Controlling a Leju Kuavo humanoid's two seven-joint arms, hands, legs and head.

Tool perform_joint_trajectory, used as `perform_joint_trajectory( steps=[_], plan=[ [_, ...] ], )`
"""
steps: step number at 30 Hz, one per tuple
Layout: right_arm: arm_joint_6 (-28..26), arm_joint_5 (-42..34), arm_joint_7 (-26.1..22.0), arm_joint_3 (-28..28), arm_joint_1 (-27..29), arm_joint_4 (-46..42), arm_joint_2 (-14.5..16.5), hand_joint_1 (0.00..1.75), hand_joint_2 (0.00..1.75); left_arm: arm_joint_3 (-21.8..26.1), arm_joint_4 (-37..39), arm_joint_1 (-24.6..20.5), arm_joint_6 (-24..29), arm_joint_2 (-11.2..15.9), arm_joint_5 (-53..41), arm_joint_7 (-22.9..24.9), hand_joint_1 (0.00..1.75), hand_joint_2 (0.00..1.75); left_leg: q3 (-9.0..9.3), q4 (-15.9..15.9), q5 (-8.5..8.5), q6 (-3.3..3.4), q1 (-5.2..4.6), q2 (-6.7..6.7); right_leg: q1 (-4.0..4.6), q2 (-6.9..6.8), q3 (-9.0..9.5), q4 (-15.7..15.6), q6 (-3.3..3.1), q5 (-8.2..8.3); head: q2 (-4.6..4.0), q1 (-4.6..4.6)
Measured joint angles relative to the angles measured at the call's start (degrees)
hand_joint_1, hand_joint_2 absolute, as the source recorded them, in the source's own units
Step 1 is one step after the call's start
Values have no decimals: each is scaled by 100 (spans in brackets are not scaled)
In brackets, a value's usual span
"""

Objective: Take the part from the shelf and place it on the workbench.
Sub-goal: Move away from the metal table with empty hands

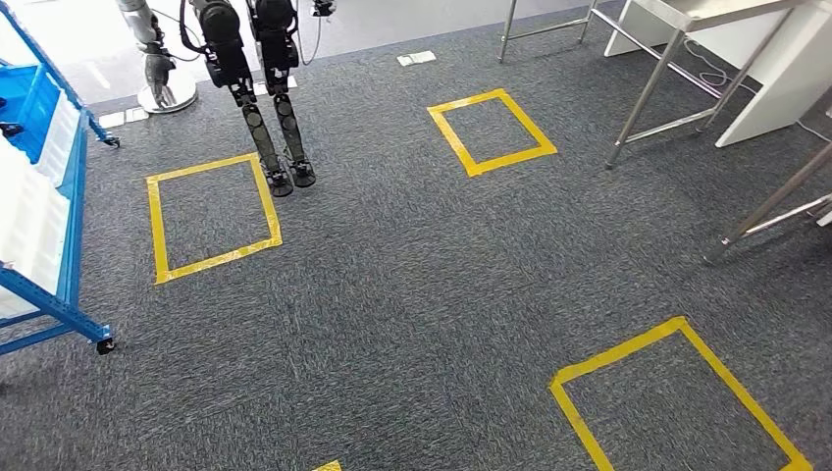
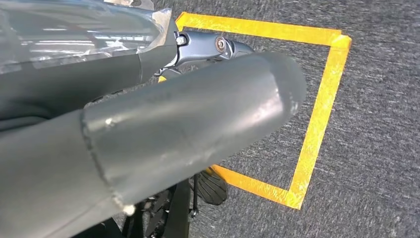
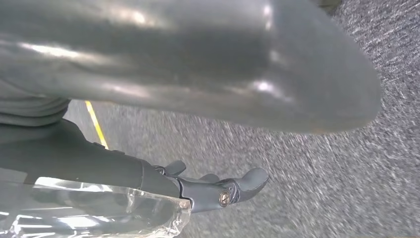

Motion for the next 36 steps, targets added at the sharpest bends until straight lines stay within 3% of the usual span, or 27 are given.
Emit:
perform_joint_trajectory(
  steps=[2,3,5,6,8,10,12,13,14,16,18,21,23,25,26,27,28,29,31,32,34,36],
  plan=[
    [-18,9,15,17,6,1,-17,0,0,-4,0,0,-18,-10,-26,1,0,0,5,8,-7,-26,-17,-108,24,183,271,-677,-48,285,1,3],
    [-24,13,18,23,3,2,-24,0,0,-7,1,3,-26,-14,-34,2,0,0,-2,9,-9,-51,-19,-149,42,235,314,-805,-103,333,0,1],
    [-32,6,21,32,-3,2,-27,0,0,-14,1,17,-43,-15,-68,9,0,0,-20,-2,0,-117,-13,-229,59,162,350,-832,-210,356,0,-1],
    [-33,-2,17,34,-3,1,-27,0,0,-17,1,26,-53,-10,-92,17,0,0,-40,28,-19,-144,-8,-207,40,109,380,-858,-256,375,-1,-4],
    [-33,-19,0,34,11,1,-25,0,0,-23,0,31,-62,0,-130,33,0,0,-191,341,-230,-191,-4,6,-7,-13,430,-914,-352,410,-1,-14],
    [-33,-27,-33,33,35,2,-25,0,0,-29,1,26,-58,5,-154,40,0,0,-531,1038,-611,-248,27,263,-4,-148,443,-926,-414,403,0,-24],
    [-33,-35,-81,32,51,2,-29,0,0,-42,0,31,-51,8,-186,53,0,0,-810,1571,-784,-317,89,353,3,-290,445,-923,-428,387,-1,-26],
    [-33,-38,-100,32,50,2,-31,0,0,-50,0,38,-62,11,-205,61,0,0,-808,1557,-716,-348,123,384,0,-355,446,-921,-423,380,-1,-28],
    [-33,-39,-114,32,47,2,-29,0,0,-61,0,44,-89,17,-227,70,0,0,-681,1314,-557,-375,155,432,-8,-411,453,-916,-406,368,-1,-28],
    [-33,-40,-126,32,43,2,-25,0,0,-87,0,38,-159,28,-256,86,0,0,-255,549,-225,-415,188,622,-5,-508,456,-884,-337,320,-1,-33],
    [-33,-40,-144,32,41,2,-26,0,0,-114,0,21,-197,29,-273,103,0,0,-20,126,-121,-378,163,721,32,-590,452,-854,-243,259,0,-8],
    [-34,-42,-168,32,23,1,-24,0,0,-140,-1,26,-206,34,-279,127,0,0,-16,66,-117,-225,95,583,38,-673,508,-854,-120,217,0,22],
    [-38,-42,-173,32,21,0,-19,0,0,-160,-1,30,-207,41,-295,132,0,0,-7,26,-68,-134,97,487,8,-486,431,-626,-92,78,-1,32],
    [-42,-47,-169,32,41,1,-15,0,0,-178,-1,28,-208,47,-318,135,0,0,-9,15,-48,-82,93,385,-8,-234,101,51,-127,-234,0,49],
    [-42,-51,-161,32,56,2,-13,0,0,-185,-1,27,-209,49,-327,139,0,0,-13,17,-48,-70,82,321,-5,-181,-103,449,-138,-376,0,52],
    [-42,-55,-141,31,70,2,-13,0,0,-191,-1,29,-209,49,-332,144,0,0,-14,18,-49,-64,70,251,-1,-159,-261,732,-130,-446,1,51],
    [-42,-57,-115,31,81,2,-14,0,0,-196,-1,30,-210,49,-338,149,0,0,-13,20,-49,-63,61,176,3,-143,-328,817,-103,-425,0,53],
    [-43,-56,-89,30,87,2,-14,0,0,-198,-1,32,-209,49,-340,153,0,0,-8,22,-49,-63,55,100,3,-125,-283,665,-63,-309,-1,52],
    [-45,-46,-48,30,91,2,-15,0,0,-202,-1,32,-209,50,-345,157,0,0,2,27,-50,-71,50,-40,-6,15,22,-98,3,43,-1,56],
    [-48,-42,-32,30,91,2,-16,0,0,-205,-1,31,-209,50,-349,158,0,0,4,35,-57,-85,40,-103,-4,99,161,-448,-3,188,-1,54],
    [-63,-40,-3,30,89,2,-18,0,0,-213,-1,33,-214,49,-367,158,0,0,-1,39,-65,-132,27,-195,15,190,274,-763,-82,302,-1,51],
    [-81,-41,15,29,74,2,-18,0,0,-218,-1,50,-220,51,-386,158,0,0,-17,33,-65,-195,41,-243,14,105,315,-792,-192,334,-1,46]
  ],
)
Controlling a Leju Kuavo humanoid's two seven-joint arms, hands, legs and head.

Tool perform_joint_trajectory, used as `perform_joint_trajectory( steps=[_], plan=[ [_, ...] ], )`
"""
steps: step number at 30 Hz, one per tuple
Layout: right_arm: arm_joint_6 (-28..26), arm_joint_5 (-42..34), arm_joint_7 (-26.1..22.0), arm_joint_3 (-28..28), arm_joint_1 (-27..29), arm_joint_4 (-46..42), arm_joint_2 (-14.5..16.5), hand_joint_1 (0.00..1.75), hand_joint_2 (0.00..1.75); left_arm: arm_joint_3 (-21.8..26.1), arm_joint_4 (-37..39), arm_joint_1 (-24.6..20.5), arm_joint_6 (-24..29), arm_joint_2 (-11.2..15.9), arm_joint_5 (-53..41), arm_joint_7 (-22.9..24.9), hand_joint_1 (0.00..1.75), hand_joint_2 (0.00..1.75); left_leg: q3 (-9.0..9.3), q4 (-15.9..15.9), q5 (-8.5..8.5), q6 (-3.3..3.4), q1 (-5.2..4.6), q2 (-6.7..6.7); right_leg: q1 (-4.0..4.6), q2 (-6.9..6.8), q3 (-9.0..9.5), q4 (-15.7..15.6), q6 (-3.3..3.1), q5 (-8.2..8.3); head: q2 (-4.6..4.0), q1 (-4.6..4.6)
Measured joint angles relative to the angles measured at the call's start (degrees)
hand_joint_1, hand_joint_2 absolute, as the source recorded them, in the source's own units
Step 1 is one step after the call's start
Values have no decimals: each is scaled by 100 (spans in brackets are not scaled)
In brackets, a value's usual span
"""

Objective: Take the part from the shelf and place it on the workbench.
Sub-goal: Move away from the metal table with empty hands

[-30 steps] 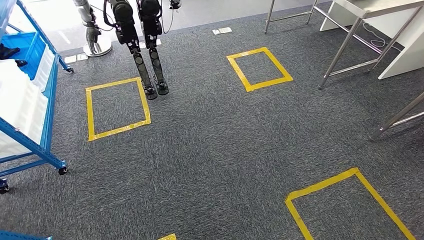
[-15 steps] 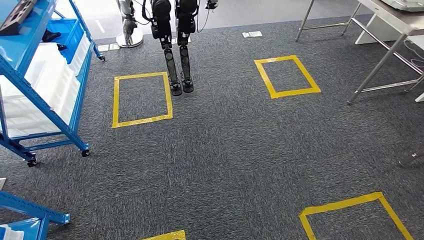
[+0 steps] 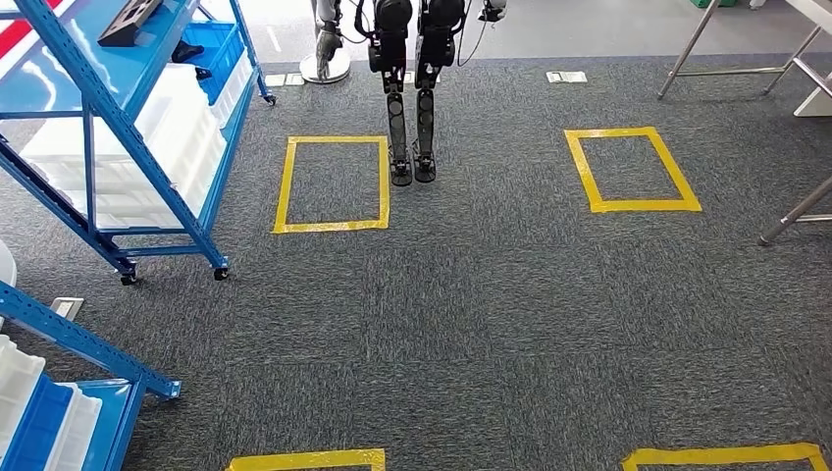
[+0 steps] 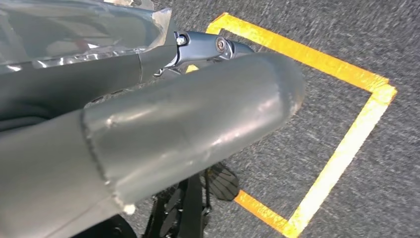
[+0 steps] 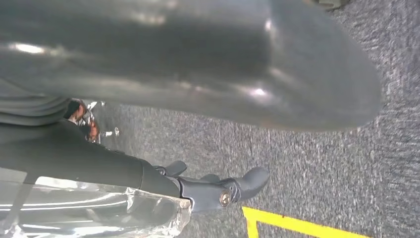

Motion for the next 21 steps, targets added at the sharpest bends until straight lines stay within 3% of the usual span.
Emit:
perform_joint_trajectory(
  steps=[2,4,6,7,8,9,11,13,15,18,19,21],
  plan=[
    [-9,-1,7,-1,-7,0,2,0,0,-8,0,11,-3,5,-11,-1,0,0,-92,187,-142,-50,5,206,-33,-103,50,-43,-104,39,0,-10],
    [-12,-1,8,-2,9,0,3,0,0,-26,0,3,-7,8,-30,-2,0,0,-393,833,-526,-96,9,502,-30,-230,60,-62,-174,46,0,-25],
    [-15,-2,8,-2,28,0,1,0,0,-47,0,1,-13,8,-53,-3,0,0,-762,1583,-836,-146,36,593,-9,-373,58,-61,-198,34,0,-32],
    [-15,-2,8,-2,32,0,-1,0,0,-56,0,5,-15,10,-60,-3,0,0,-839,1727,-839,-166,51,612,-5,-443,57,-60,-202,28,0,-33],
    [-16,-2,7,-2,31,0,0,0,0,-65,0,10,-14,14,-63,-3,0,0,-787,1620,-729,-179,65,640,-4,-504,60,-58,-203,23,0,-36],
    [-16,-1,7,-3,29,0,4,0,0,-73,0,12,-13,20,-64,-3,0,0,-621,1299,-547,-188,78,694,-7,-562,69,-57,-198,16,0,-38],
    [-16,0,6,-3,27,0,9,0,0,-90,0,0,-12,29,-68,-3,0,0,-171,481,-217,-181,90,960,23,-659,86,-39,-156,-22,0,-48],
    [-17,1,6,-3,25,0,9,0,0,-105,0,-16,-16,30,-69,-4,0,0,43,88,-113,-130,70,1099,74,-751,108,-22,-86,-70,1,-28],
    [-20,2,6,-4,14,-1,9,0,0,-113,0,-19,-19,32,-69,-5,0,0,37,54,-97,-46,34,975,93,-845,144,-24,-16,-92,1,-5],
    [-22,11,-2,-4,1,-2,16,0,0,-113,0,-19,-24,35,-69,-14,0,0,47,-10,-19,89,38,836,51,-595,74,183,47,-240,2,2],
    [-22,13,-5,-4,1,-2,18,0,0,-113,0,-20,-26,36,-69,-17,0,0,44,-17,-8,109,43,817,34,-484,36,263,46,-293,2,6],
    [-22,14,-7,-4,3,-2,19,0,0,-113,0,-20,-27,36,-69,-18,0,0,42,-17,-4,116,45,810,33,-450,15,306,40,-321,2,8]
  ],
)
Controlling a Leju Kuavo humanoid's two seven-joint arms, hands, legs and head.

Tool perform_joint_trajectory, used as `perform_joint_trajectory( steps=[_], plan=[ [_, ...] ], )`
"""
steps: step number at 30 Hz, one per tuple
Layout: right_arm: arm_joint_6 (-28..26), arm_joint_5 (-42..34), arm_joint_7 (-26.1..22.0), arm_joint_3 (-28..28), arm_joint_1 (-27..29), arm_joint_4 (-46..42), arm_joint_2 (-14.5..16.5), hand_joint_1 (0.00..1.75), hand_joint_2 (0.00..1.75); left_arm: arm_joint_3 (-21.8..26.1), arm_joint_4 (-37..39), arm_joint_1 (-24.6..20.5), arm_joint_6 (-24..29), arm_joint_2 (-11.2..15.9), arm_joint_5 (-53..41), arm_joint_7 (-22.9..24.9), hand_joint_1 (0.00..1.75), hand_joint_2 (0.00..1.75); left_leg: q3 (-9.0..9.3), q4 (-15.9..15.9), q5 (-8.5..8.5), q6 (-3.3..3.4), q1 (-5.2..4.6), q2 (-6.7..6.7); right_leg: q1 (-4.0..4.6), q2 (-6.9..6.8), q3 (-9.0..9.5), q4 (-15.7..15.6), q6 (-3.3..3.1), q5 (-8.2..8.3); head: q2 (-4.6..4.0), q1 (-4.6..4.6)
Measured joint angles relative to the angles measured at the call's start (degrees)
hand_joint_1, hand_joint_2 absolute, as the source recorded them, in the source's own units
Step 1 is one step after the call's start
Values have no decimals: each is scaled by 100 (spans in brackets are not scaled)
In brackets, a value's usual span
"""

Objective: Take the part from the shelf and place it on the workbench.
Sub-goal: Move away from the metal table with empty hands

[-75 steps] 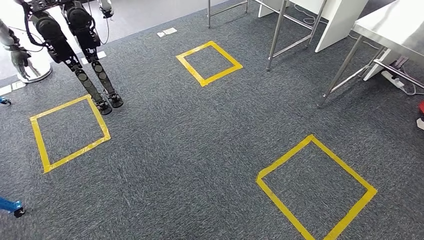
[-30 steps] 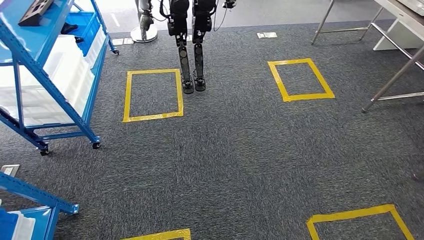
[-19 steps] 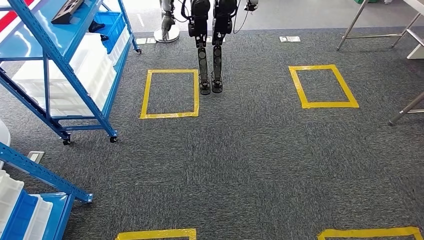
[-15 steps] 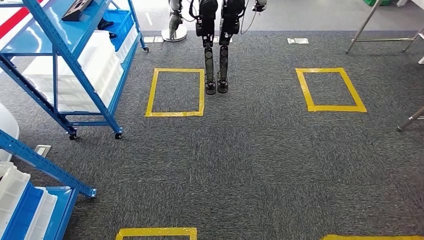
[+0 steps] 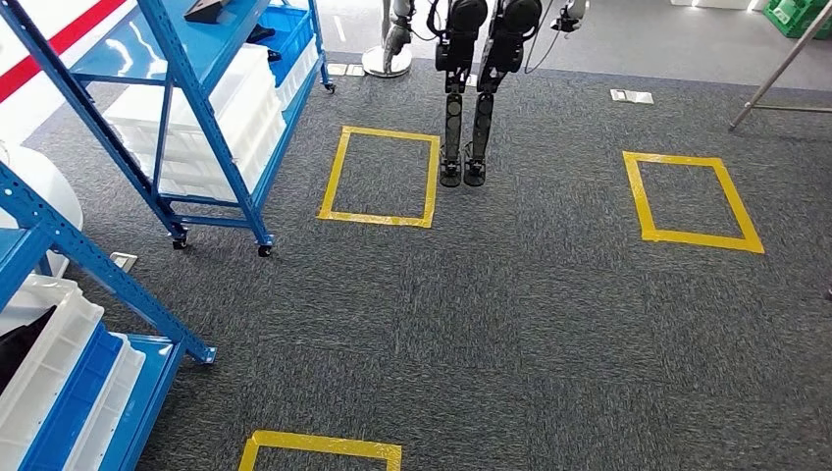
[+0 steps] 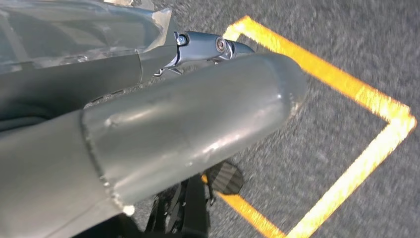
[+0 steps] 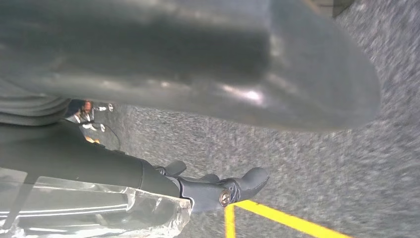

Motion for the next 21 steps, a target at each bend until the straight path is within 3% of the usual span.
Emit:
perform_joint_trajectory(
  steps=[5,7,9,10,11,13,15,17,18,19,21],
  plan=[
    [0,1,0,0,2,1,5,0,0,0,0,-4,-2,4,1,-2,0,0,-6,0,5,9,0,-18,-7,46,-53,123,-10,-63,-1,5],
    [0,2,0,0,13,2,13,0,0,0,0,-11,-11,10,2,-5,0,0,-19,0,11,22,-3,-76,-24,120,-230,500,-32,-237,-1,16],
    [0,3,0,0,34,2,15,0,0,0,0,-10,-21,13,2,-5,0,0,-36,3,18,31,-17,-205,-36,182,-552,1174,-28,-476,-2,22],
    [0,7,2,-1,42,2,14,0,0,0,0,-4,-24,13,1,-3,0,0,-35,6,24,25,-22,-324,-45,221,-510,1069,27,-387,-2,23],
    [1,12,4,-1,44,2,11,0,0,0,0,3,-24,13,0,-3,0,0,-42,10,32,-6,-35,-469,-45,313,-398,776,45,-230,-2,23],
    [2,39,11,-2,32,2,9,0,0,-1,0,24,-16,17,-3,-2,0,0,-113,121,-32,-117,-31,-559,-71,380,19,-176,-33,221,-1,19],
    [2,67,14,-2,35,2,11,0,0,-2,0,28,-3,20,-9,-4,0,0,-364,625,-354,-213,-15,-355,-75,267,87,-335,-201,306,-1,-5],
    [1,76,16,-3,53,2,7,0,0,-3,0,22,12,20,-27,-9,0,0,-724,1408,-742,-258,-4,-221,-47,123,74,-334,-239,301,-2,-24],
    [1,79,16,-3,57,2,5,0,0,-3,0,25,22,20,-36,-11,0,0,-837,1655,-815,-273,2,-202,-39,52,67,-333,-241,299,-2,-22],
    [0,80,17,-3,56,2,3,0,0,-3,0,30,30,21,-42,-11,0,0,-848,1693,-780,-284,7,-183,-36,-15,63,-332,-241,296,-2,-24],
    [0,85,17,-2,50,2,7,0,0,-2,0,33,40,27,-42,-12,0,0,-524,1113,-462,-294,22,-70,-37,-129,69,-328,-235,287,-1,-26]
  ],
)
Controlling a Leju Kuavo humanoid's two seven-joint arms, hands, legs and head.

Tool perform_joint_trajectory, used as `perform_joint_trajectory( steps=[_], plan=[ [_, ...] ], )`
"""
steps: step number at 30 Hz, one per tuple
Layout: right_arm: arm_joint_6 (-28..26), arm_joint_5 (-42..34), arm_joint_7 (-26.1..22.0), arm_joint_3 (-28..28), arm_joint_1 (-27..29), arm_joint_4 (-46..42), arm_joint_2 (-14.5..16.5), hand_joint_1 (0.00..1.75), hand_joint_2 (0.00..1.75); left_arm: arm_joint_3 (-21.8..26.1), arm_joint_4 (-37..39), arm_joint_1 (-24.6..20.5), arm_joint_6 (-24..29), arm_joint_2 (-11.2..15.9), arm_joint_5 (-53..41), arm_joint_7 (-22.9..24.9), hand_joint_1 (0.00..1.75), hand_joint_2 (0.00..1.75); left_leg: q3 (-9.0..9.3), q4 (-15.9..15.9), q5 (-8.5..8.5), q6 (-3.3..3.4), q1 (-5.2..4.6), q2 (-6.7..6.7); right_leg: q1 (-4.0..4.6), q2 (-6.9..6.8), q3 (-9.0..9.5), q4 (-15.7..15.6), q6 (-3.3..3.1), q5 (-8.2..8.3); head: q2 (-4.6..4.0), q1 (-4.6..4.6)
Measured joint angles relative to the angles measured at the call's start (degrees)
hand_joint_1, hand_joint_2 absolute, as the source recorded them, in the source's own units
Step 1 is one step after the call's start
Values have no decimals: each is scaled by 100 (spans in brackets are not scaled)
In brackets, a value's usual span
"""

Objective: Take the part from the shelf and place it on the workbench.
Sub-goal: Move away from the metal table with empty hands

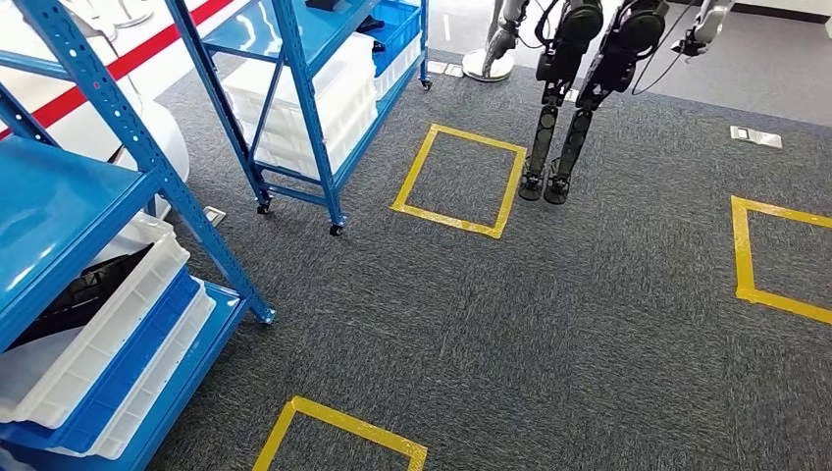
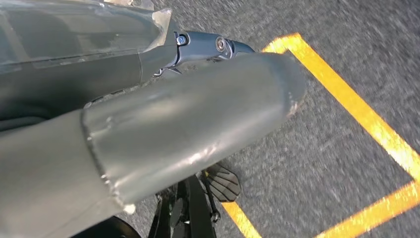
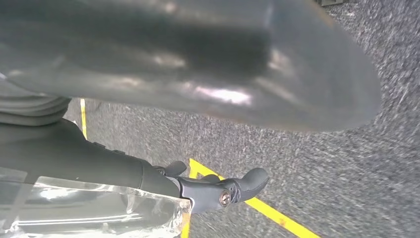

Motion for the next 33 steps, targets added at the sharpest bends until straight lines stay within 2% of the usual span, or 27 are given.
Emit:
perform_joint_trajectory(
  steps=[2,3,4,6,7,9,10,11,12,13,14,16,17,18,19,20,21,22,23,24,26,27,28,29,30,32,33],
  plan=[
    [0,3,0,0,-3,0,1,0,0,-2,0,-16,0,2,-1,-2,0,0,422,-754,264,21,-1,233,43,-93,6,16,44,-35,0,5],
    [0,5,0,0,-7,0,-1,0,0,-3,0,-23,-1,1,-2,-3,0,0,534,-959,313,49,-10,301,67,-135,11,22,76,-55,1,18],
    [0,5,0,-1,-12,0,-3,0,0,-4,0,-27,-1,-1,-2,-4,0,0,564,-1028,316,84,-30,306,90,-179,21,24,110,-70,0,32],
    [-1,6,0,-1,-30,0,-3,0,0,-4,0,-23,1,-4,-4,-6,0,0,555,-1054,345,175,-50,182,93,-249,42,31,172,-90,0,46],
    [-2,8,0,-1,-36,0,-2,0,0,-5,0,-23,2,-7,-5,-7,0,0,558,-1076,372,224,-51,129,81,-195,30,92,195,-136,-1,50],
    [-5,12,1,-1,-31,0,3,0,0,-5,0,-31,11,-8,-8,-8,0,0,561,-1114,425,311,-32,17,42,70,-175,552,195,-390,0,71],
    [-7,14,4,-1,-24,0,4,0,0,-6,0,-36,16,-6,-9,-8,0,0,548,-1114,435,332,-37,-48,25,210,-350,946,182,-569,0,83],
    [-7,15,11,-1,-14,0,4,0,0,-6,0,-38,21,-3,-12,-8,0,0,536,-1111,441,343,-41,-120,13,288,-545,1355,179,-726,1,86],
    [-8,16,21,-2,-6,0,2,0,0,-7,0,-36,24,-3,-14,-8,0,0,530,-1109,444,346,-45,-194,5,319,-691,1648,196,-816,0,86],
    [-9,17,30,-4,0,0,0,0,0,-7,0,-31,28,-3,-16,-7,0,0,528,-1106,446,346,-48,-269,0,332,-746,1747,232,-813,0,86],
    [-10,20,37,-6,3,0,-1,0,0,-7,0,-27,33,-4,-17,-7,0,0,532,-1104,448,342,-47,-344,-9,342,-684,1598,283,-710,0,87],
    [-15,30,45,-16,0,0,-3,0,0,-8,0,-24,41,-5,-21,-7,0,0,542,-1100,453,322,-43,-484,-52,464,-326,794,390,-354,-1,91],
    [-20,34,49,-23,-6,0,-3,0,0,-9,0,-25,44,-5,-23,-8,0,0,541,-1093,453,296,-52,-547,-57,537,-166,416,404,-205,-1,94],
    [-26,40,52,-29,-11,0,-3,0,0,-9,0,-26,47,-3,-25,-9,0,0,535,-1088,454,267,-61,-592,-58,598,-72,171,387,-114,-1,92],
    [-31,49,55,-33,-17,0,-4,0,0,-9,0,-25,49,-1,-28,-10,0,0,525,-1088,457,234,-69,-630,-42,626,-36,75,347,-80,-1,93],
    [-36,61,57,-35,-23,0,-4,0,0,-9,0,-20,51,2,-31,-10,0,0,514,-1094,466,198,-71,-667,-17,582,-33,71,294,-64,0,91],
    [-39,73,62,-36,-28,0,-2,0,0,-9,0,-14,51,9,-33,-10,0,0,500,-1094,472,170,-59,-691,-37,538,-25,62,245,-45,0,88],
    [-42,86,66,-36,-33,0,-1,0,0,-9,0,-8,51,14,-35,-10,0,0,470,-1059,445,146,-52,-657,-52,489,-13,50,200,-24,0,89],
    [-44,95,69,-37,-35,0,2,0,0,-9,1,-5,51,19,-37,-10,0,0,406,-942,357,125,-47,-562,-70,436,-13,37,140,-4,0,75],
    [-45,104,72,-37,-31,0,5,0,0,-9,1,-6,51,22,-37,-10,0,0,295,-706,201,109,-44,-430,-84,379,-15,25,89,9,-1,58],
    [-46,123,73,-38,-12,0,3,0,0,-9,2,-12,50,21,-37,-10,0,0,-57,43,-198,73,-35,-198,-49,251,-24,26,24,7,0,26],
    [-47,130,74,-39,-3,0,0,0,0,-9,2,-13,50,21,-37,-10,0,0,-215,380,-325,55,-26,-155,-37,180,-28,27,20,3,1,24],
    [-48,133,75,-39,2,0,-3,0,0,-9,2,-9,50,21,-36,-11,0,0,-298,556,-352,39,-18,-132,-28,111,-30,27,17,0,1,25],
    [-48,136,76,-39,2,0,-5,0,0,-9,2,-5,50,24,-35,-13,0,0,-269,509,-270,28,-9,-109,-26,50,-29,28,15,-3,1,21],
    [-49,138,77,-39,-2,0,-3,0,0,-9,2,-1,50,27,-35,-19,0,0,-120,233,-101,22,1,-63,-26,-8,-24,29,16,-6,0,22],
    [-52,141,77,-39,-12,0,2,0,0,-9,1,-9,50,31,-37,-36,0,0,315,-555,231,28,11,182,7,-108,-10,44,43,-32,-1,14],
    [-58,142,77,-39,-15,0,3,0,0,-9,1,-19,48,30,-40,-46,0,0,470,-843,319,47,8,282,31,-154,-8,51,67,-50,-1,23]
  ],
)
